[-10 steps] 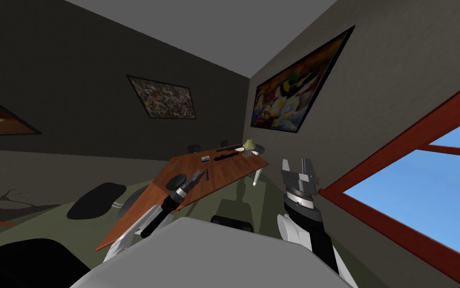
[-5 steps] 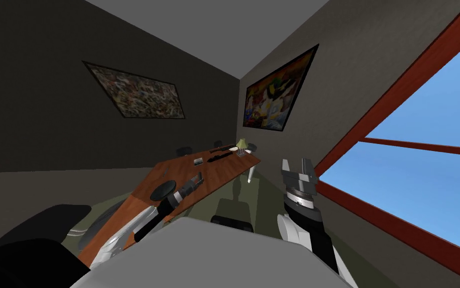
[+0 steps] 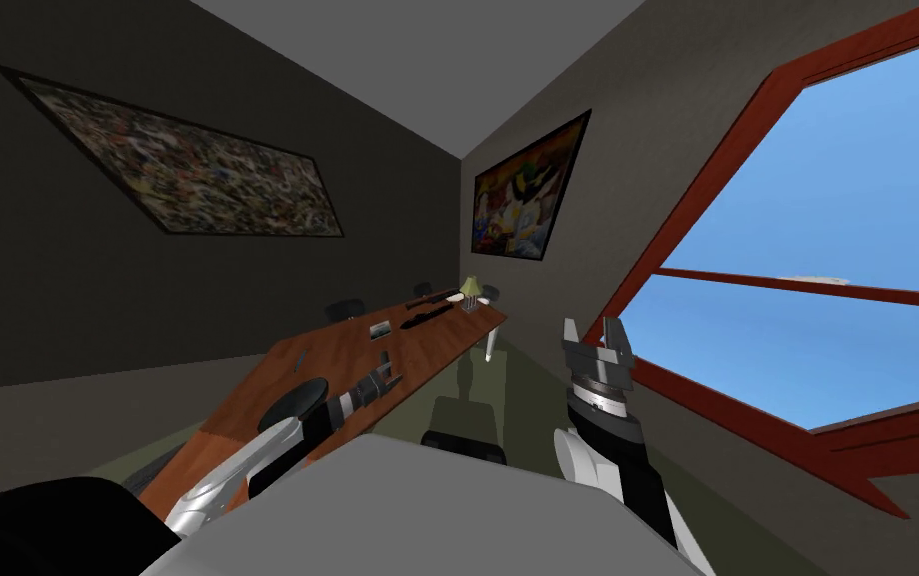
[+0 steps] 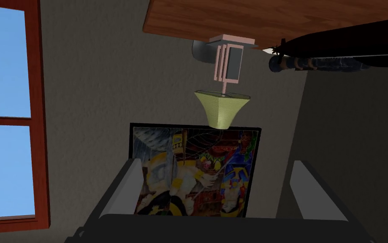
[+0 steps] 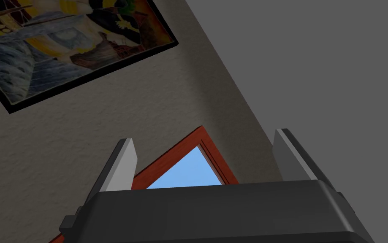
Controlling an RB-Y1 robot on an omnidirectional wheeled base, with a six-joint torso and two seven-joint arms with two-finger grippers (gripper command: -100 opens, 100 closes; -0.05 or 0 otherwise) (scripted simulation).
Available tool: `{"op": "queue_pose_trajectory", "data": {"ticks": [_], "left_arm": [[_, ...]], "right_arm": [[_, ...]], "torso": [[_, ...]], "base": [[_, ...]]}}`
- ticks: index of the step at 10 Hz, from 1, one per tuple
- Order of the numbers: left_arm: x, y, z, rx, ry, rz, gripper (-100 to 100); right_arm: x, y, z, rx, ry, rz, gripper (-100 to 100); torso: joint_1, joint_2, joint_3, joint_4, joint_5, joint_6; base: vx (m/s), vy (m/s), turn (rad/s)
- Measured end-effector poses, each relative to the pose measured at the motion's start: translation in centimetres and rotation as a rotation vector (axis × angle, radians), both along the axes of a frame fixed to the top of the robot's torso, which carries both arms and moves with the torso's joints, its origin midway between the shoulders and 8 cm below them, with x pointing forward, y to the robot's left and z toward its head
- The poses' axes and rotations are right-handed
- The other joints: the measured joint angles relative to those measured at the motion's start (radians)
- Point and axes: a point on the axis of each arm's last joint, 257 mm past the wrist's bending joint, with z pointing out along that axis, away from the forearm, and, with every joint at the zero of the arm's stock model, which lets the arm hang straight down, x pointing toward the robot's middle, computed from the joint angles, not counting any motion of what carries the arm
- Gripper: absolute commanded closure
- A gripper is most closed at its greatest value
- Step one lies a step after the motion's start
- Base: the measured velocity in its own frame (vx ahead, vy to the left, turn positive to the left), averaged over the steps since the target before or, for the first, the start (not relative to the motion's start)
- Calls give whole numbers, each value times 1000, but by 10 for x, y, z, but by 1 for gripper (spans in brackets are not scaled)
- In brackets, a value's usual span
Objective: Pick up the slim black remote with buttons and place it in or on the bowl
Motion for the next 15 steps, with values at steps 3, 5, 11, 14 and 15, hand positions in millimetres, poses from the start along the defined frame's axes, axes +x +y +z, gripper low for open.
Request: {"op": "queue_pose_trajectory", "data": {"ticks": [3, 5, 11, 14, 15], "left_arm": [[-15, 7, -25, 114, 43, -50, -100], [-27, 18, -49, 214, 82, -97, -100], [-78, 58, -106, 490, 205, -256, -100], [-101, 79, -123, 595, 252, -331, -100], [-111, 85, -131, 633, 274, -359, -100]], "right_arm": [[0, 0, 0, 0, 0, 0, 0], [0, 0, 0, 0, 0, 0, 0], [0, 0, 0, 0, 0, 0, 0], [0, 0, 0, 0, 0, 0, 0], [0, 0, 0, 0, 0, 0, 0]], "torso": [[0, 0, 0, 0, 0, 0], [1, 0, 0, 0, 0, 0], [1, 0, 0, 0, 0, -1], [0, 0, 0, 0, 0, -1], [1, 0, 0, 0, 0, 0]], "base": [[6, 12, -278], [1, 21, -267], [0, 32, -241], [-1, 25, -163], [-4, 30, -192]]}}
